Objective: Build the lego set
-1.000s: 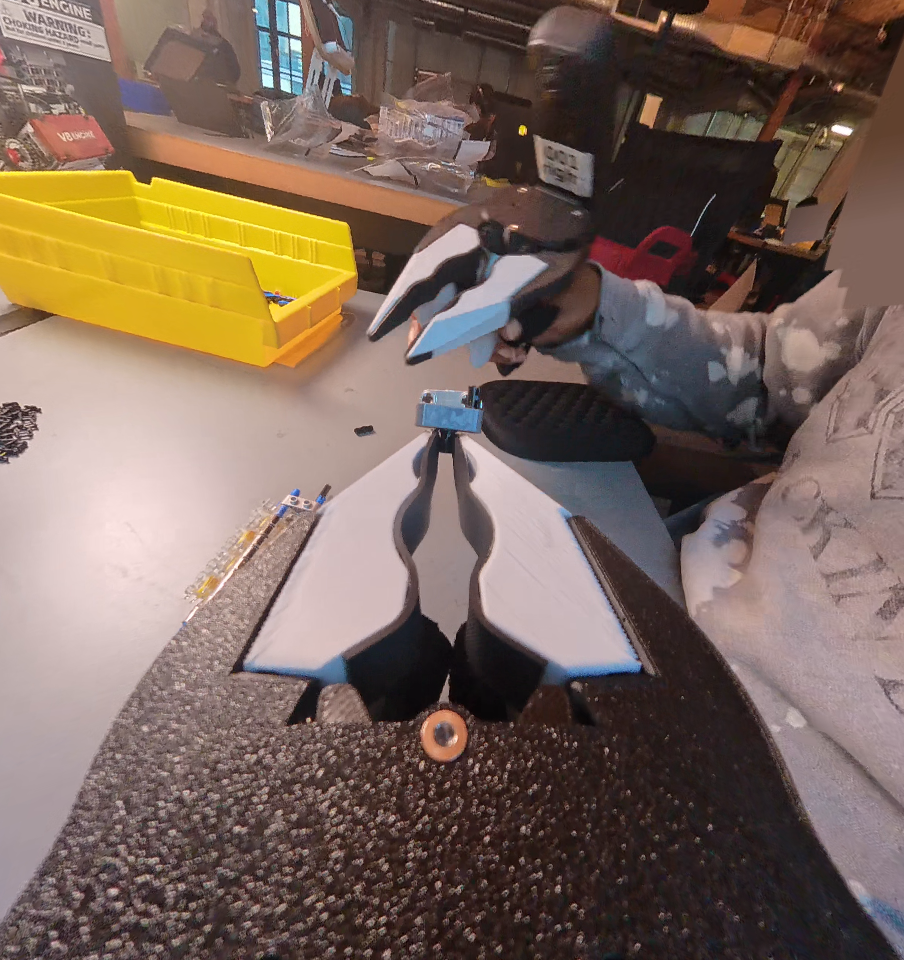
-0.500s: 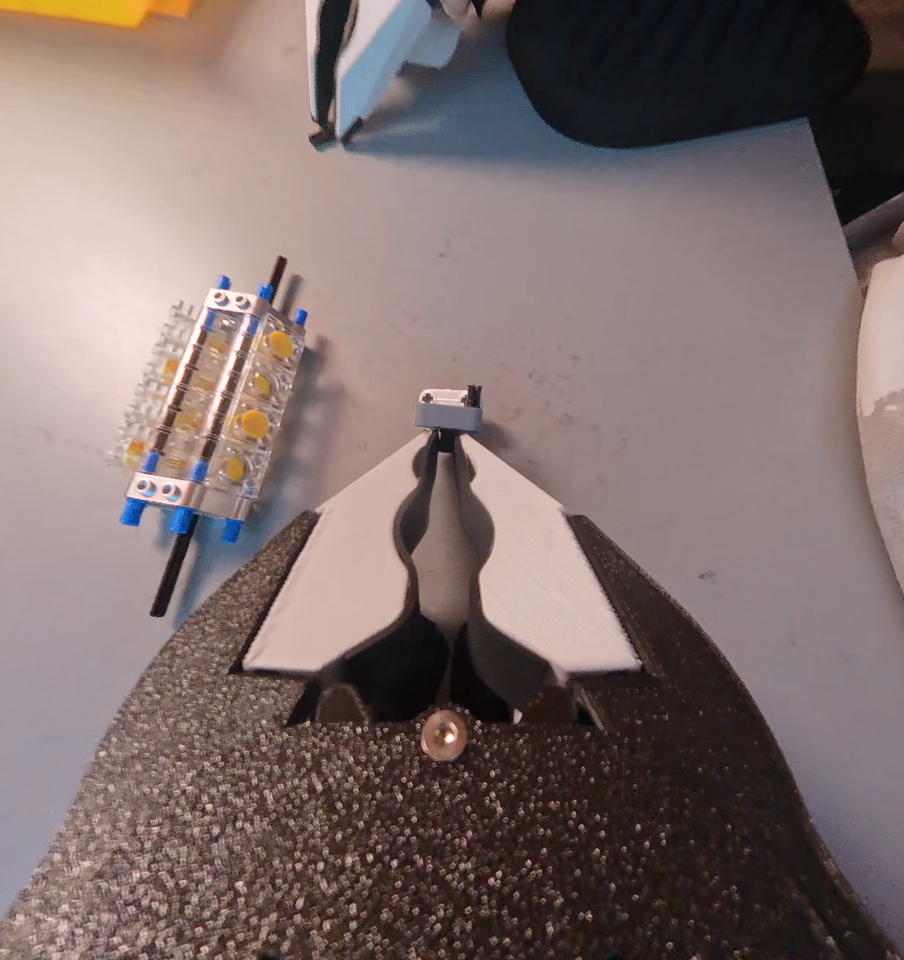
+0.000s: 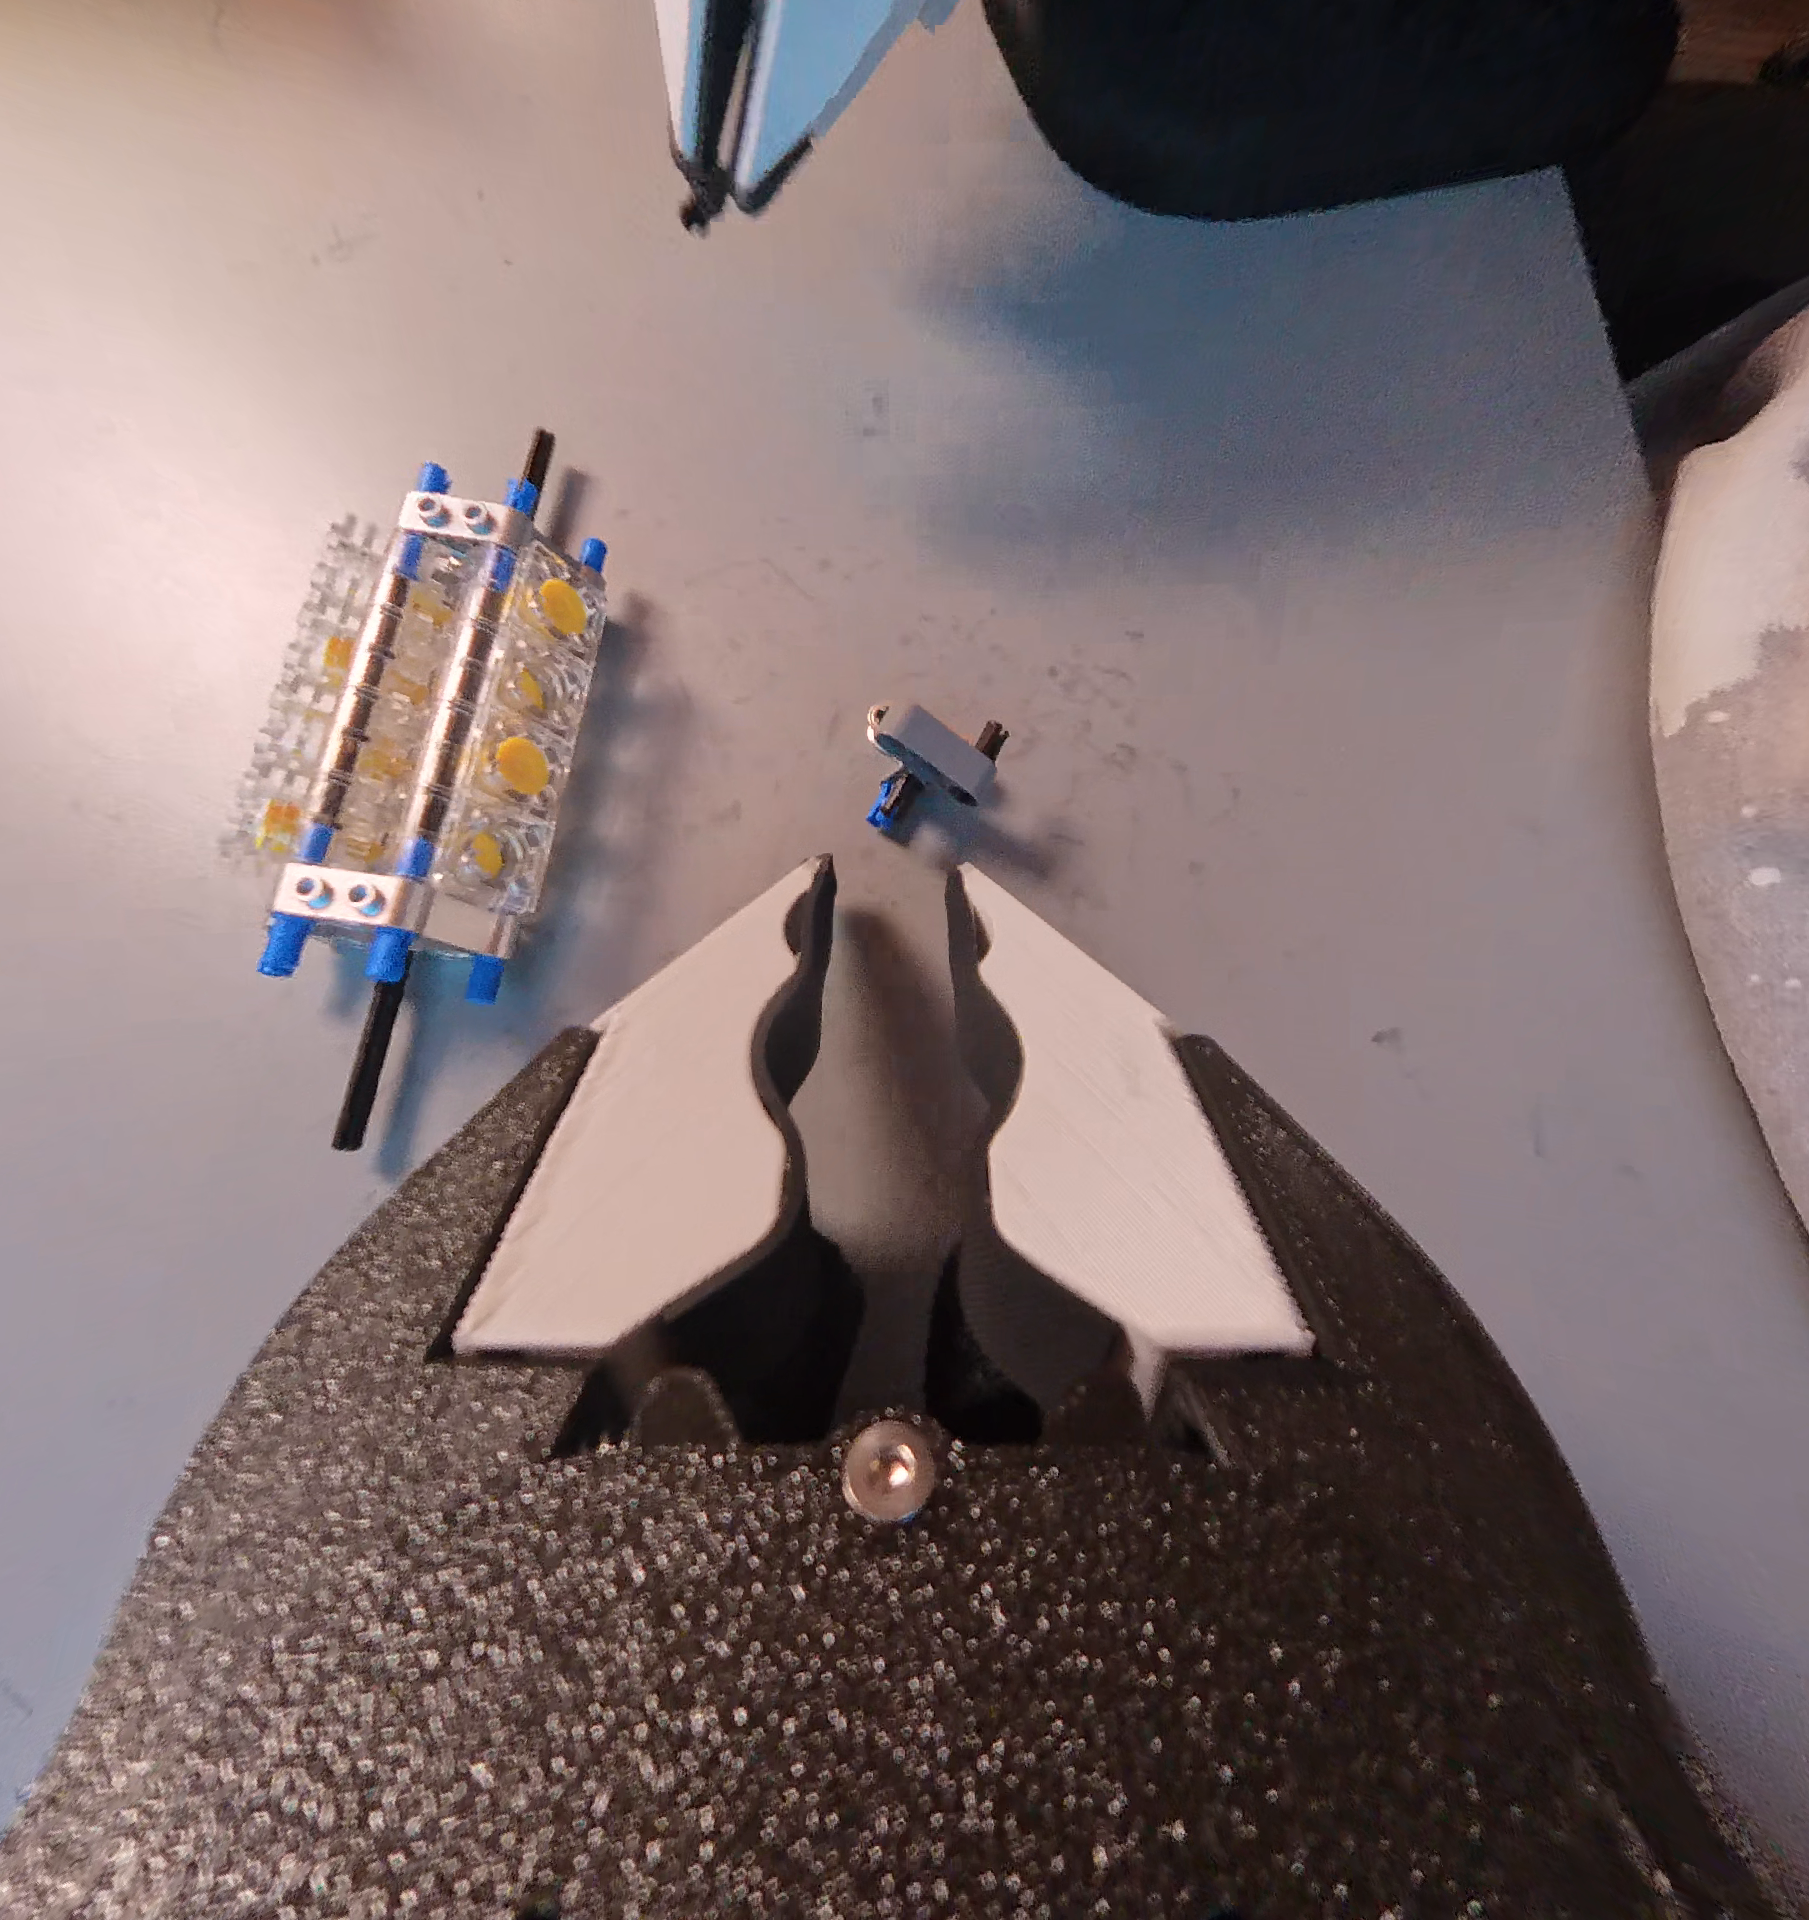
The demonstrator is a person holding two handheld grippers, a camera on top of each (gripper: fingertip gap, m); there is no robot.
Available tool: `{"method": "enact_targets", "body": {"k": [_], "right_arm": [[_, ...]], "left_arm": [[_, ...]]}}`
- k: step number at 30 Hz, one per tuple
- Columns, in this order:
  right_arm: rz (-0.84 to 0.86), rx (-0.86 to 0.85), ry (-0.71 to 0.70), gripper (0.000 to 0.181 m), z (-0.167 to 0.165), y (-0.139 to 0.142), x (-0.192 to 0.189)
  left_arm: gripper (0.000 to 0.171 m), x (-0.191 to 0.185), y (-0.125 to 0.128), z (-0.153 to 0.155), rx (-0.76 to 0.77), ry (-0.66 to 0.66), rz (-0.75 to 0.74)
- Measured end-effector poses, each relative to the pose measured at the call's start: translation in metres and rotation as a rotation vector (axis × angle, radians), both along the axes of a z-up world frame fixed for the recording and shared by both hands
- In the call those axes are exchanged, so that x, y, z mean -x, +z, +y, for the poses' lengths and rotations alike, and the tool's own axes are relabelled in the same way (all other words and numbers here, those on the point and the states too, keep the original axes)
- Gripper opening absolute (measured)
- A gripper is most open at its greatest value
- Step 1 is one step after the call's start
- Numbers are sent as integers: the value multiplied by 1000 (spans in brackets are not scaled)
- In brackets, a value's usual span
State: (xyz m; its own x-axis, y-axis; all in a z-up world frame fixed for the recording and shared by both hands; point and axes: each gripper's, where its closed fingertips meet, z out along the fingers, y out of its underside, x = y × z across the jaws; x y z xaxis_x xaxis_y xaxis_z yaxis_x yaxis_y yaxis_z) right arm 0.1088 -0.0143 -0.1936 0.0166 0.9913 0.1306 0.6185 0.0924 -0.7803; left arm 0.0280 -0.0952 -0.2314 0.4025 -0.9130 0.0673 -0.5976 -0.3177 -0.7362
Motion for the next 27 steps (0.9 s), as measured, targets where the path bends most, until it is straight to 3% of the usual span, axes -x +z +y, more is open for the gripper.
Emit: {"method": "enact_targets", "body": {"k": [6, 10, 18, 27], "right_arm": [[78, -1, 213, 3, -57, 25, 41], [55, -40, 295, 3, -76, 27, 63], [49, -74, 326, 3, -79, 34, 80], [358, 87, 310, 8, -79, 76, 83]], "left_arm": [[17, -6, 50, 3, -93, 0, -234], [13, -14, 60, -2, -161, -26, -246], [3, -10, 66, 0, -172, -14, -269], [2, -11, 108, -3, -90, -23, -632]]}}
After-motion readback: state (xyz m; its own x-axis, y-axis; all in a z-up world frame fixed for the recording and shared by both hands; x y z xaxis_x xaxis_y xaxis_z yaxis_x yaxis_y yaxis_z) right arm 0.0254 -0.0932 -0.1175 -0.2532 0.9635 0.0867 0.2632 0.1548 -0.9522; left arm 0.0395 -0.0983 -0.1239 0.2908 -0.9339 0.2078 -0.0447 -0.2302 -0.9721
